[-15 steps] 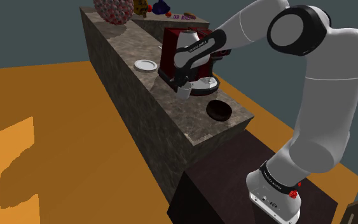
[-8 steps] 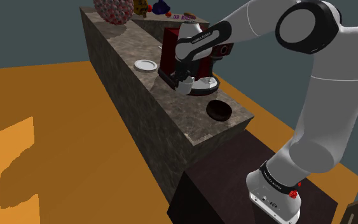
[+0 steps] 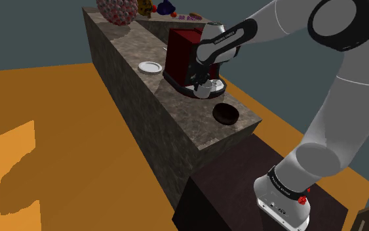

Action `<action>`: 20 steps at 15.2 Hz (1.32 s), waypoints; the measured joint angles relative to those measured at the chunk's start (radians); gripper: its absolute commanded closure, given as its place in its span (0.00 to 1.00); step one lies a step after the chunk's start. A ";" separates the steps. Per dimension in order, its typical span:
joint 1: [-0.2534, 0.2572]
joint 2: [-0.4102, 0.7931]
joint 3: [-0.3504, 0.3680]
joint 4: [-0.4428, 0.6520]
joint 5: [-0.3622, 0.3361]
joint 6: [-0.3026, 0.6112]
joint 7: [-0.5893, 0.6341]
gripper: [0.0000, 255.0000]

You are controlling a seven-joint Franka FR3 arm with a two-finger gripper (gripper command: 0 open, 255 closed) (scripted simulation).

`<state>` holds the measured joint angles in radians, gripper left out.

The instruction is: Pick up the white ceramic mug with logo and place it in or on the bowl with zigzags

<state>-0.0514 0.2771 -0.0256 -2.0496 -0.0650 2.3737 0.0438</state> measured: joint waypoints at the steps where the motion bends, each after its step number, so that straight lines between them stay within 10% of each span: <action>1: -0.015 -0.020 -0.007 -0.031 0.002 0.011 -0.022 1.00; 20: -0.189 -0.231 -0.138 -0.381 0.019 0.164 -0.337 1.00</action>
<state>-0.2402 0.0464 -0.1637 -2.4308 -0.0459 2.5380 -0.2932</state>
